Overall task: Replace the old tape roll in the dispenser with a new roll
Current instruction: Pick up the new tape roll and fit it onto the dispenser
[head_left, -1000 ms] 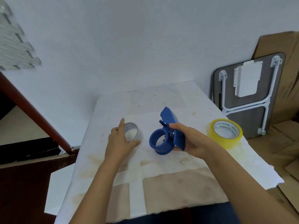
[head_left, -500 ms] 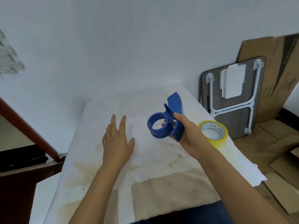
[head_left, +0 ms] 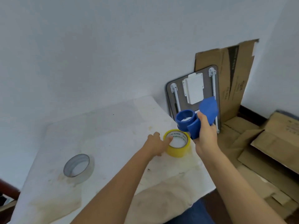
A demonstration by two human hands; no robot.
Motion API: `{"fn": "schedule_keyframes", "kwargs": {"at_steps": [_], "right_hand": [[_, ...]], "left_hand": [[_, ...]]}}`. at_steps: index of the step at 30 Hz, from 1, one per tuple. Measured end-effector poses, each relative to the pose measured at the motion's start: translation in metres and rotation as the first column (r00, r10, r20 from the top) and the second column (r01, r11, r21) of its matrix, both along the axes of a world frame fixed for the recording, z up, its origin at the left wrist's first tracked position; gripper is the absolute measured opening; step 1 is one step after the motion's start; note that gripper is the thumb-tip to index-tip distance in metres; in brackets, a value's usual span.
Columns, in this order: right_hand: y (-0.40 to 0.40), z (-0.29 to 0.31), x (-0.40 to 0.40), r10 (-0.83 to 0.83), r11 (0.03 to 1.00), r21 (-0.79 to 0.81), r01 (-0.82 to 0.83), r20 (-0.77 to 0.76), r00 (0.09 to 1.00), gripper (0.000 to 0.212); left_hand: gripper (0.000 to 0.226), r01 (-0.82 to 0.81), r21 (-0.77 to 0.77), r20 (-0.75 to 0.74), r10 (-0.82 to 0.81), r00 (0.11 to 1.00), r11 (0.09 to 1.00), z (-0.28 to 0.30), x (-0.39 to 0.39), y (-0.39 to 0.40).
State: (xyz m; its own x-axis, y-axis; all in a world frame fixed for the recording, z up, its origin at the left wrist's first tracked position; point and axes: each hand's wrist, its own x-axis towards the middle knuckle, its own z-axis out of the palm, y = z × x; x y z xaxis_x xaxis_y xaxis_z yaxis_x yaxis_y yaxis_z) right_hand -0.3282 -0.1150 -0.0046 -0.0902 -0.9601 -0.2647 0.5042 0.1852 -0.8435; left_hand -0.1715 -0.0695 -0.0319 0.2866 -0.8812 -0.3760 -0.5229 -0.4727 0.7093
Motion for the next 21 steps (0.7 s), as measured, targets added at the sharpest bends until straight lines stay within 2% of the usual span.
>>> {"fn": "schedule_keyframes", "kwargs": {"at_steps": [2, 8, 12, 14, 16, 18, 21], "right_hand": [[-0.002, -0.002, -0.004, -0.009, 1.000, 0.013, 0.009, -0.019, 1.000, 0.051], [-0.003, -0.006, -0.004, 0.016, 0.999, 0.030, -0.016, -0.005, 1.000, 0.047], [-0.003, -0.005, 0.002, 0.062, 0.998, 0.026, -0.063, 0.023, 0.998, 0.053], [0.001, -0.008, 0.010, 0.101, 0.994, 0.031, -0.102, 0.022, 0.995, 0.055], [0.007, -0.013, 0.021, 0.157, 0.987, 0.041, -0.157, 0.002, 0.988, 0.058], [0.014, -0.019, 0.034, 0.242, 0.969, 0.058, -0.240, -0.026, 0.970, 0.057], [0.028, -0.021, 0.056, 0.418, 0.907, 0.065, -0.415, -0.025, 0.908, 0.043]], "left_hand": [[0.083, 0.007, 0.043, 0.013, -0.008, 1.000, 0.999, -0.001, -0.006, -0.012], [0.038, 0.034, 0.078, 0.051, -0.038, 0.998, 0.996, -0.001, -0.001, -0.021], [0.029, -0.047, 0.062, -0.062, 0.051, 0.997, 0.997, 0.007, 0.033, 0.003], [0.031, -0.127, 0.028, -0.197, 0.130, 0.972, 0.991, 0.013, 0.057, 0.023], [0.036, -0.228, 0.018, -0.403, 0.215, 0.889, 0.974, 0.019, 0.076, 0.047], [0.040, -0.322, 0.043, -0.599, 0.283, 0.750, 0.946, 0.024, 0.087, 0.072], [0.040, -0.405, 0.062, -0.754, 0.309, 0.580, 0.912, 0.026, 0.097, 0.105]]}}
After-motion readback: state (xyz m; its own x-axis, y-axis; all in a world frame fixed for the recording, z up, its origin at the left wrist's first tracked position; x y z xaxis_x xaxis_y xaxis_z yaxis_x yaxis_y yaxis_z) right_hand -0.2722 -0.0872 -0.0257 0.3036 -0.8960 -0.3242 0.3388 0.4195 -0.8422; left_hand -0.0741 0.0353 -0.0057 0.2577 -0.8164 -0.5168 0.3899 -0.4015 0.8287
